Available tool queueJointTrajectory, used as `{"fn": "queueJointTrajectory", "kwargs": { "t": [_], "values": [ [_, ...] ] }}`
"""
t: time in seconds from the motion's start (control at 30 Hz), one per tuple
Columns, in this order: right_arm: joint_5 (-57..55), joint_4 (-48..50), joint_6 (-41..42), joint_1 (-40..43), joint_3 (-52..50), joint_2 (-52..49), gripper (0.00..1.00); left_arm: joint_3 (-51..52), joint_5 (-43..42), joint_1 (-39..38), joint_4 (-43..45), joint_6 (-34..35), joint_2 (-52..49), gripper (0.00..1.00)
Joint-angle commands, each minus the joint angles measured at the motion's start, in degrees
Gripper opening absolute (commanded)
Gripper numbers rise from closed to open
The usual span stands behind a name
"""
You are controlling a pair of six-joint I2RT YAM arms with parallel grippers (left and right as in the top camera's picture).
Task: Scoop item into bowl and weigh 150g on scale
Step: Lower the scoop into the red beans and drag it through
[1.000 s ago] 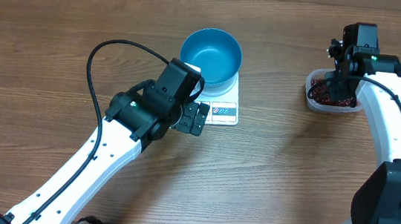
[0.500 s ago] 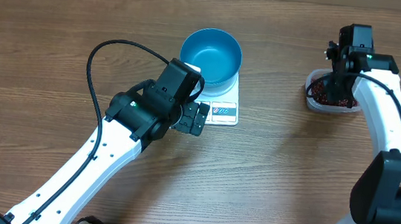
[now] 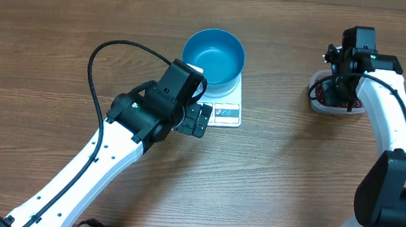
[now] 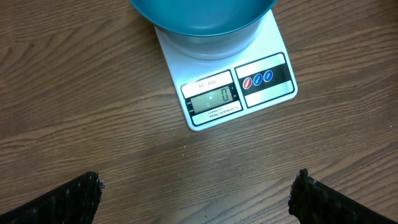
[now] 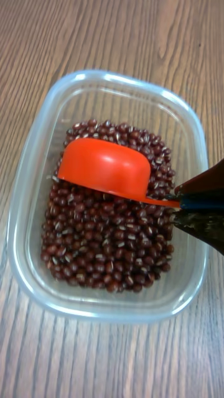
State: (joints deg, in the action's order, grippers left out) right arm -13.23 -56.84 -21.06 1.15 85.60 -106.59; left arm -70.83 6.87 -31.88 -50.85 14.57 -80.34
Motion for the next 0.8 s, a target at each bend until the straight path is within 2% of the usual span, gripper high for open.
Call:
{"fn": "queueJointTrajectory", "kwargs": {
  "t": [0.0,0.53,0.77],
  "values": [
    [6.5,-0.2,-0.2,0.2,-0.1,-0.8,0.03,0.4,-0.1,0.0,0.1,-0.9,0.4,0.99],
    [7.1,-0.2,1.8,0.3,-0.1,-4.7,0.04,0.4,-0.1,0.0,0.1,-0.9,0.4,1.0],
    [16.5,-0.5,2.6,3.2,0.0,-4.4,0.04,0.4,-0.1,0.0,0.1,-0.9,0.4,1.0]
  ]
}}
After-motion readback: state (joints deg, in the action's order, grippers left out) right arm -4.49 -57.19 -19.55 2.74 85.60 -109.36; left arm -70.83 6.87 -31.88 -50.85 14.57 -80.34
